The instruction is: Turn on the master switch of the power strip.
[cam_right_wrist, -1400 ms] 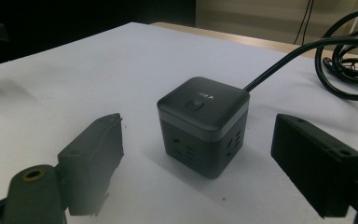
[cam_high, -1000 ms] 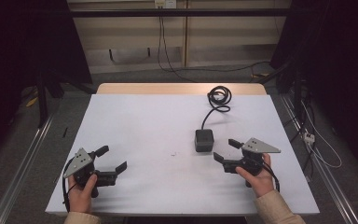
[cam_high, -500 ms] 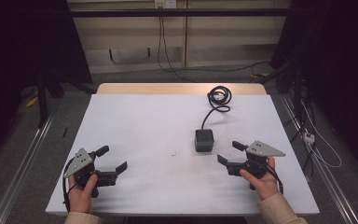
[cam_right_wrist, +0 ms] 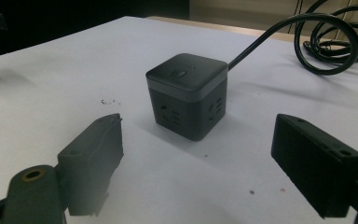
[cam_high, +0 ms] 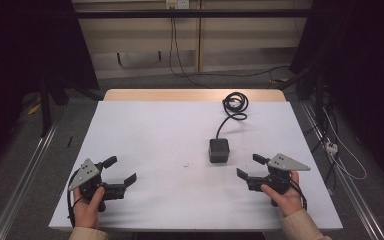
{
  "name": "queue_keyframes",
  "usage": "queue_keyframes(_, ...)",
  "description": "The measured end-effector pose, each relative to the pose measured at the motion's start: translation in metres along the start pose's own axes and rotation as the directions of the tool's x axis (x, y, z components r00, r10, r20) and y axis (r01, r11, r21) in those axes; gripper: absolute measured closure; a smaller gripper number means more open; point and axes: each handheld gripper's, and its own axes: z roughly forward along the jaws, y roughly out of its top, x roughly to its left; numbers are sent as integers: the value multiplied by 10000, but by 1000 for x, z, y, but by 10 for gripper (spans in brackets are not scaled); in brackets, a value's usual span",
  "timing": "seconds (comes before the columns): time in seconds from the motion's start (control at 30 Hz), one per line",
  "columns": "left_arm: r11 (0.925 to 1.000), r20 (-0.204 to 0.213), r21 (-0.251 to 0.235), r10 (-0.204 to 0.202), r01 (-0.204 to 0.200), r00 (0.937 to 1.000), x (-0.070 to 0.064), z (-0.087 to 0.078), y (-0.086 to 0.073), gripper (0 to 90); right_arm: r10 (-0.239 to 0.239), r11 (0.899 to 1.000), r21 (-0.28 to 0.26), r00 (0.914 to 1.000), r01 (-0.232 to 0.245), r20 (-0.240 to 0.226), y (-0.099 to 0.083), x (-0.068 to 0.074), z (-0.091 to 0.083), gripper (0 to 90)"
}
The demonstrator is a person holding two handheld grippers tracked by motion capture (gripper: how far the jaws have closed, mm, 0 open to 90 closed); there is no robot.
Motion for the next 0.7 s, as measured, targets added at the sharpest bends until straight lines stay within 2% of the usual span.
queue_keyframes(0.7, 10000, -37, 46, 13, -13, 10000, 0, 1, 0, 24, 29, 9999, 151, 9999, -31, 152, -10, -5, -17, 143)
